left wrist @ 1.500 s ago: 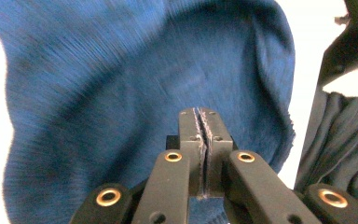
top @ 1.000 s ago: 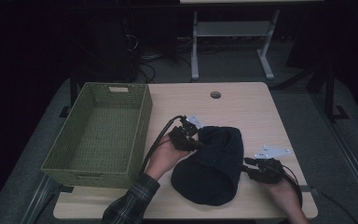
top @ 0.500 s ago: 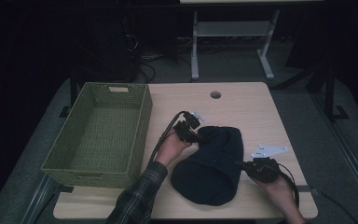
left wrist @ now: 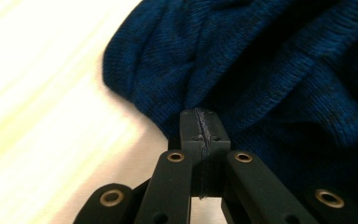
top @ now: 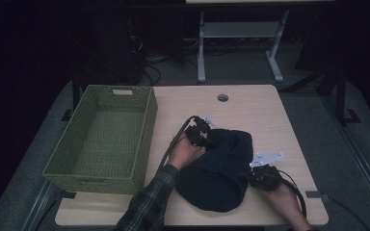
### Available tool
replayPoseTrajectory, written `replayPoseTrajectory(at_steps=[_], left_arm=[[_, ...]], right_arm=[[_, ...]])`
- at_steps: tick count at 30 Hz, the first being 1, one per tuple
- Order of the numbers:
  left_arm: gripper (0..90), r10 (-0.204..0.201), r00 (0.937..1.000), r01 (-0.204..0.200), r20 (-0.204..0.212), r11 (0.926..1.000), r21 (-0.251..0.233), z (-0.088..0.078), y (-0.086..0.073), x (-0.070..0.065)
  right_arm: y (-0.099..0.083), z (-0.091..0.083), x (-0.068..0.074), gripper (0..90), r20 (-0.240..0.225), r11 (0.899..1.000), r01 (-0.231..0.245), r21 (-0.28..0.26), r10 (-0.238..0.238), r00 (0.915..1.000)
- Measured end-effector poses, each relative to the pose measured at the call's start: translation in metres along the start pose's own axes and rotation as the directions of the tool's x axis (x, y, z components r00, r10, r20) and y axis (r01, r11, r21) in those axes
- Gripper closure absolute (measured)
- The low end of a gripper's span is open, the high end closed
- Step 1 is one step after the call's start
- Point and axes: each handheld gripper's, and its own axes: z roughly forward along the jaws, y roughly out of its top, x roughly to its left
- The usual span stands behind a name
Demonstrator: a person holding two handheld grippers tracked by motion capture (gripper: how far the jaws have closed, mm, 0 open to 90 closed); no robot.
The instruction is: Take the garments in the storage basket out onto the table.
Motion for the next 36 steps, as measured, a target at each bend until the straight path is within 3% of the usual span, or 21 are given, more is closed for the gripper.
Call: replayPoseTrajectory(at_steps=[6,13,17,19,21,25,28,31,35,36], left_arm=[[90.0,0.001,0.9992,0.000,-0.040,1.0000,0.006,0.002,0.006,0.010],[90.0,-0.015,0.9956,0.016,-0.092,0.9999,0.003,0.002,0.008,0.021],[90.0,-0.021,0.9914,0.020,-0.129,0.9998,-0.002,0.001,0.008,0.025],[90.0,-0.018,0.9859,0.021,-0.166,0.9997,0.015,0.001,0.006,0.027],[90.0,-0.047,0.9904,0.047,-0.130,0.9989,-0.001,-0.002,0.003,0.028],[90.0,-0.062,0.9944,0.057,-0.086,0.9966,-0.060,-0.016,-0.003,0.021],[90.0,-0.045,0.9978,0.040,-0.049,0.9955,-0.085,-0.031,-0.005,0.013],[90.0,-0.041,0.9992,0.040,-0.004,0.9920,-0.120,-0.043,-0.007,-0.004],[89.9,0.013,0.9985,-0.005,0.054,0.9896,-0.144,-0.052,-0.007,-0.033],[89.9,0.040,0.9974,-0.031,0.060,0.9906,-0.133,-0.051,-0.006,-0.040]], right_arm=[[-0.002,-0.006,-0.009,89.9,0.042,1.000,-0.003,0.022,0.003,0.9991],[-0.003,-0.012,-0.038,89.9,0.107,0.998,-0.054,0.026,0.051,0.9930],[-0.003,-0.013,-0.048,89.9,0.111,0.997,-0.073,0.028,0.069,0.9914],[-0.002,-0.012,-0.047,89.9,0.116,0.998,-0.062,0.027,0.059,0.9915],[-0.002,-0.012,-0.046,89.9,0.124,0.998,-0.055,0.030,0.051,0.9910],[-0.002,-0.012,-0.046,89.8,0.121,0.998,-0.055,0.026,0.052,0.9913],[0.000,-0.015,-0.043,89.8,0.135,0.999,-0.051,0.012,0.049,0.9896],[0.002,-0.021,-0.041,89.8,0.135,0.998,-0.049,-0.028,0.053,0.9894],[0.003,-0.023,-0.036,89.8,0.113,0.998,-0.050,-0.035,0.053,0.9921],[0.003,-0.023,-0.035,89.8,0.111,0.999,-0.043,-0.033,0.046,0.9927]])
